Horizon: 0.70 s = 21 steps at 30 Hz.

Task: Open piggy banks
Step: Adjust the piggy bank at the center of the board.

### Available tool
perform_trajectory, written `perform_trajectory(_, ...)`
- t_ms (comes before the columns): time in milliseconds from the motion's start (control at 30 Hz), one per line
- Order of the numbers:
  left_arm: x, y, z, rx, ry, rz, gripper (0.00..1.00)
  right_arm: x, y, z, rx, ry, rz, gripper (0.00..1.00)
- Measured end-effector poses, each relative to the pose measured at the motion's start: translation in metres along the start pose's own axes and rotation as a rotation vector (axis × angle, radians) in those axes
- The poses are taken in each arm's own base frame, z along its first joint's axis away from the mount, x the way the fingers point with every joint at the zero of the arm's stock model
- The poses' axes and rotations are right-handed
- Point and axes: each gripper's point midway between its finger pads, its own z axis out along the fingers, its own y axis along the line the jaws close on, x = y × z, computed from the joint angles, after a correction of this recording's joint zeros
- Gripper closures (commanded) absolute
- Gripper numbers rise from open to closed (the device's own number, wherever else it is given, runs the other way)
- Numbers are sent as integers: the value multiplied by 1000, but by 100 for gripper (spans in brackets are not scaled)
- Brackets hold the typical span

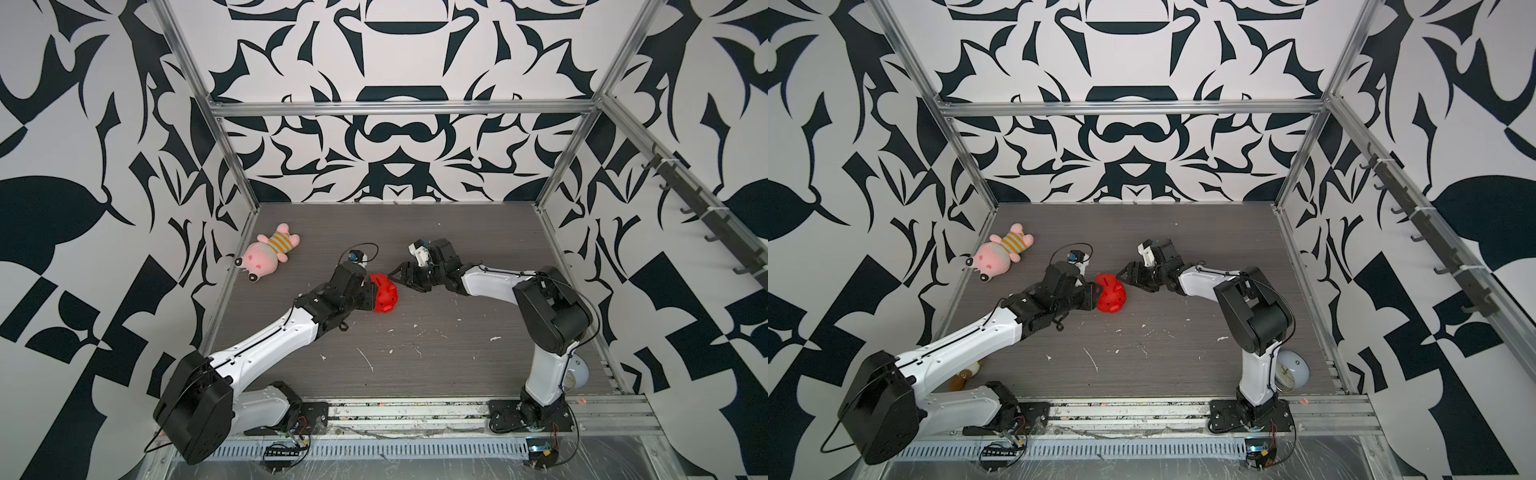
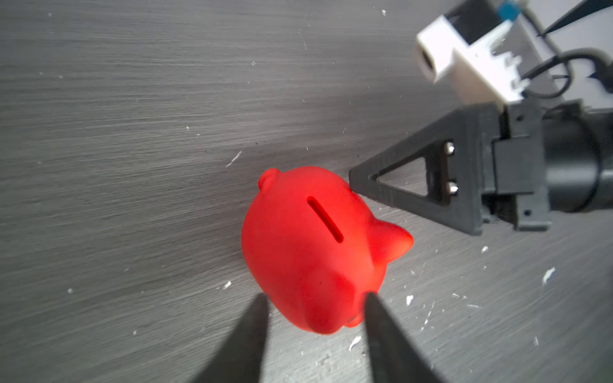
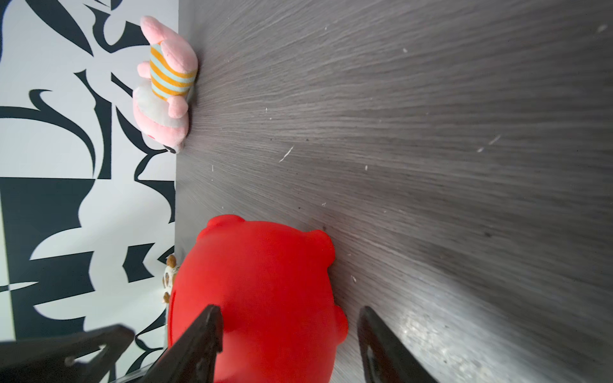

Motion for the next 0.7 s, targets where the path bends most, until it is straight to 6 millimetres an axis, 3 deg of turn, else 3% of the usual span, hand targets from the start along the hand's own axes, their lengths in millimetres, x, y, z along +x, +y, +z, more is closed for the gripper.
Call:
perform_trajectory(167,4,25,1,-32,3,-155,100,0,-12,0,54,-20,21,60)
perform_trajectory(333,18,37,8,-74,51,-219,100,7,-29,0,130,-15,31,60)
perform_trajectory(700,65,54,41,-154,229,-274,100,27,-30,19,161,26,-19,60)
